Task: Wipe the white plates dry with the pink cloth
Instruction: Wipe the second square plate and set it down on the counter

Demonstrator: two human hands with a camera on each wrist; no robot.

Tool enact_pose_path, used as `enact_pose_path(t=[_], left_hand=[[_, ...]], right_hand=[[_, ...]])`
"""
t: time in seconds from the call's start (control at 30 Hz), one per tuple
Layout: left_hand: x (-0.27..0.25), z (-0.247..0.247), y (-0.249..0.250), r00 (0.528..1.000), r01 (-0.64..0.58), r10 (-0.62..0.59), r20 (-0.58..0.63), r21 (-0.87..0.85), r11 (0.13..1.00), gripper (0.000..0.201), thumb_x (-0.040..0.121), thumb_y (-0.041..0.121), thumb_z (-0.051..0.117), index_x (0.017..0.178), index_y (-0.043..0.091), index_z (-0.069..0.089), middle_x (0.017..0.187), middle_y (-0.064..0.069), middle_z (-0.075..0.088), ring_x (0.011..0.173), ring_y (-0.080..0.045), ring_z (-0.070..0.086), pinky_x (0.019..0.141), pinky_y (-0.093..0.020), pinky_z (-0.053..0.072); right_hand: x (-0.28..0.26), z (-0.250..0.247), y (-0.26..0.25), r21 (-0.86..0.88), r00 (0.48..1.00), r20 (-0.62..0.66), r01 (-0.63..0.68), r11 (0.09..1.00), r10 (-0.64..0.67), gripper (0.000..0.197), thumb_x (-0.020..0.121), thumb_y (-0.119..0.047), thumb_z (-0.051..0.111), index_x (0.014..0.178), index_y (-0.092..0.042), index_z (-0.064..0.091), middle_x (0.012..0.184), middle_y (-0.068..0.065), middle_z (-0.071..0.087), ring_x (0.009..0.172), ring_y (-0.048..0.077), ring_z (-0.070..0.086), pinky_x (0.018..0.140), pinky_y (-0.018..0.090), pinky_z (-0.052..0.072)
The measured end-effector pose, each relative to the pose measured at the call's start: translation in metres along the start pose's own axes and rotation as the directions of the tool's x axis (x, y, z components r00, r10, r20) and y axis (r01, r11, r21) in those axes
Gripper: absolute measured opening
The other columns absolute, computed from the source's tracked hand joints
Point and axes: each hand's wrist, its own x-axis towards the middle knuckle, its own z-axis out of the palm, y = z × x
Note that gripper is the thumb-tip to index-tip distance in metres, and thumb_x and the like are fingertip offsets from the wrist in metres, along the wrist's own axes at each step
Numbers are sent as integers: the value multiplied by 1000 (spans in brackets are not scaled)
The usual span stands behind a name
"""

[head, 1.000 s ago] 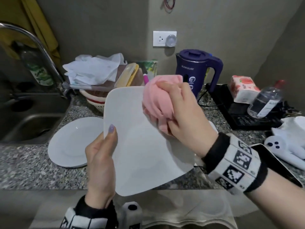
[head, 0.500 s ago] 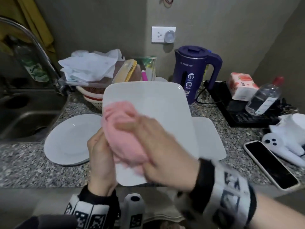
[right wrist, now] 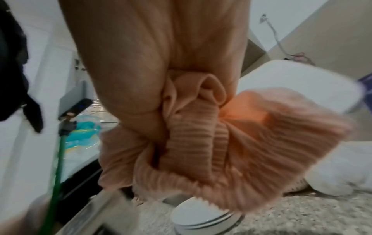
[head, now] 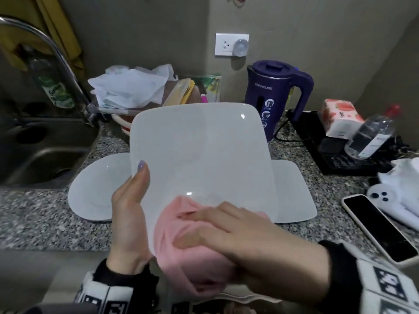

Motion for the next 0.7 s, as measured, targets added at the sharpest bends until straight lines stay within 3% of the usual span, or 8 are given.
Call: enact_pose_path(t=[0.1, 0.23, 0.33, 0.43, 0.5, 0.53, 0.63, 0.7], left_hand=[[-12, 6, -1, 994, -108, 107, 32, 39, 993, 29, 84, 34, 55, 98, 23, 79, 111, 0, 74, 106, -14, 68, 90, -27, 54], [-21, 7, 1, 995, -91, 93, 48, -26, 995, 48, 78, 42, 64, 117, 15, 70, 124, -1, 68, 119, -22, 62, 106, -44, 44], [-18, 4, 0, 996, -92, 92, -11, -67, 993, 43, 88, 35, 59, 124, 13, 65, 129, -2, 65, 123, -23, 58, 111, -51, 35], [-14, 8, -5, 995, -94, 92, -47, -48, 994, 32, 97, 28, 50, 121, 14, 67, 126, -4, 67, 120, -26, 61, 109, -53, 37], [-12, 9, -8, 994, -97, 96, -57, -20, 995, 31, 97, 26, 50, 118, 13, 67, 124, -4, 68, 117, -25, 62, 109, -51, 38], [-10, 8, -10, 994, -91, 89, -67, -23, 996, 30, 97, 25, 50, 117, 12, 67, 123, -4, 69, 117, -24, 63, 109, -50, 39], [-11, 6, -13, 993, -79, 77, -87, -10, 997, 29, 98, 24, 50, 119, 14, 67, 124, -2, 68, 118, -23, 62, 109, -50, 38], [-14, 7, -13, 994, -87, 88, -66, 26, 996, 28, 99, 24, 48, 118, 17, 67, 123, 1, 68, 118, -22, 62, 106, -49, 41]], right_hand=[[6, -16, 18, -126, 982, -190, -40, 991, 16, 73, 71, -19, 54, 137, -39, 30, 147, -5, 30, 118, 22, 39, 83, 51, 48], [10, -56, 54, -198, 846, -490, -343, 918, 211, 76, 73, -16, 66, 138, -32, 30, 139, 5, 34, 106, 33, 42, 80, 52, 47], [-14, -46, 64, -133, 744, -551, -524, 841, 377, 70, 75, -19, 61, 138, -25, 32, 118, 5, 35, 94, 40, 50, 75, 35, 38], [-18, 3, 31, 108, 819, -355, -442, 890, 450, 66, 77, -24, 55, 139, -28, 31, 111, -10, 29, 100, 22, 53, 73, 21, 30], [-9, 26, 6, 246, 910, -240, -280, 928, 338, 65, 73, -33, 48, 136, -27, 31, 114, -27, 29, 100, -4, 44, 83, 5, 30], [-6, 32, 0, 266, 934, -222, -219, 939, 281, 66, 72, -38, 44, 136, -27, 29, 118, -27, 30, 100, -5, 44, 88, 3, 31], [-9, 26, 19, 211, 899, -277, -287, 934, 339, 60, 71, -43, 32, 130, -38, 19, 122, -2, 39, 103, 25, 57, 86, 37, 47], [-18, 13, 41, 135, 800, -389, -441, 887, 457, 50, 77, -37, 38, 125, -38, 25, 111, -1, 39, 91, 33, 59, 70, 37, 46]])
